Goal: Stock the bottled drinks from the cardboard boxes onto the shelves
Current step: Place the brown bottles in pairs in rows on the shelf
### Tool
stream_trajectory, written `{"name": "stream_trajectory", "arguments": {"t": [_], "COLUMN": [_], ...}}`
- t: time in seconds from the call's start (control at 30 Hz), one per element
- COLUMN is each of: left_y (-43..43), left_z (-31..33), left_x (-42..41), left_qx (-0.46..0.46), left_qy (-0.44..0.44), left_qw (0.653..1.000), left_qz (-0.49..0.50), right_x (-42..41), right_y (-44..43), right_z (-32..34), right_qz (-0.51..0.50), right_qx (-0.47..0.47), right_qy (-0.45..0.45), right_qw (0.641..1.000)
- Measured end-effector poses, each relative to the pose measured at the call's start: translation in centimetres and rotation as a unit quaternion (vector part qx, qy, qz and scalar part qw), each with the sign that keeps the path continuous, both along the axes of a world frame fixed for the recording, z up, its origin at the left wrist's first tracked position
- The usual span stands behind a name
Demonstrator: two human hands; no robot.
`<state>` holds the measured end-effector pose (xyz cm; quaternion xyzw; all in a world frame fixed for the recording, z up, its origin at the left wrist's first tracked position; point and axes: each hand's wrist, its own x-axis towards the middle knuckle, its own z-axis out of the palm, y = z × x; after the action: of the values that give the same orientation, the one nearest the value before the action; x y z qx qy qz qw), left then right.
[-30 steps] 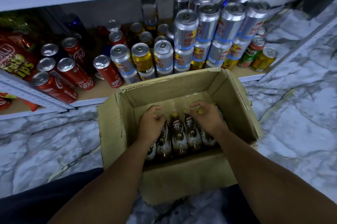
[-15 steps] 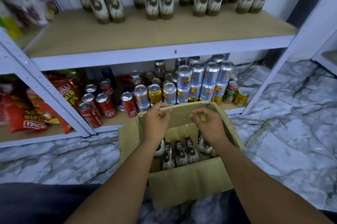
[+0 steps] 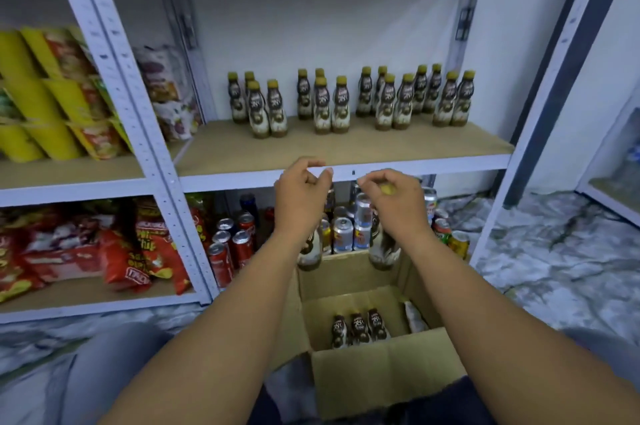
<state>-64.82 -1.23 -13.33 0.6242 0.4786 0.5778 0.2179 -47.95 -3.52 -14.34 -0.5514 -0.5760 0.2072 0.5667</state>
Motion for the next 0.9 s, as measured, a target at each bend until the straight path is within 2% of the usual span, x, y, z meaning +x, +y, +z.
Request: {"name": "stream_trajectory", "arguments": {"t": [0.23,0.4,0.6,0.9], "left_y": [2.3,5.9,12.1,20.8], "left_z": [7.5,10.3,11.5,10.7], "left_x": [-1.6,-2.8,-3.6,-3.6], "left_qx": [0.056,0.067,0.065,0.049], "left_qy": [-0.034,-0.034,-0.029,-0.021], "left_qw": [0.998,0.997,0.996,0.997], "left_qz": [0.012,0.032,0.045,0.053], "right_x": [-2.2,-3.1,-3.7,-4.4], "right_y": [2.6,7.1,14.2,23.2], "right_z": [7.9,11.0,12.6,11.6], "right_qz": [0.017,0.041,0.054,0.057], "right_qx": [0.063,0.078,0.084,0.059], "right_qy": [0.001,0.019,0.005,0.012], "right_qw": [0.998,0.996,0.995,0.997]}}
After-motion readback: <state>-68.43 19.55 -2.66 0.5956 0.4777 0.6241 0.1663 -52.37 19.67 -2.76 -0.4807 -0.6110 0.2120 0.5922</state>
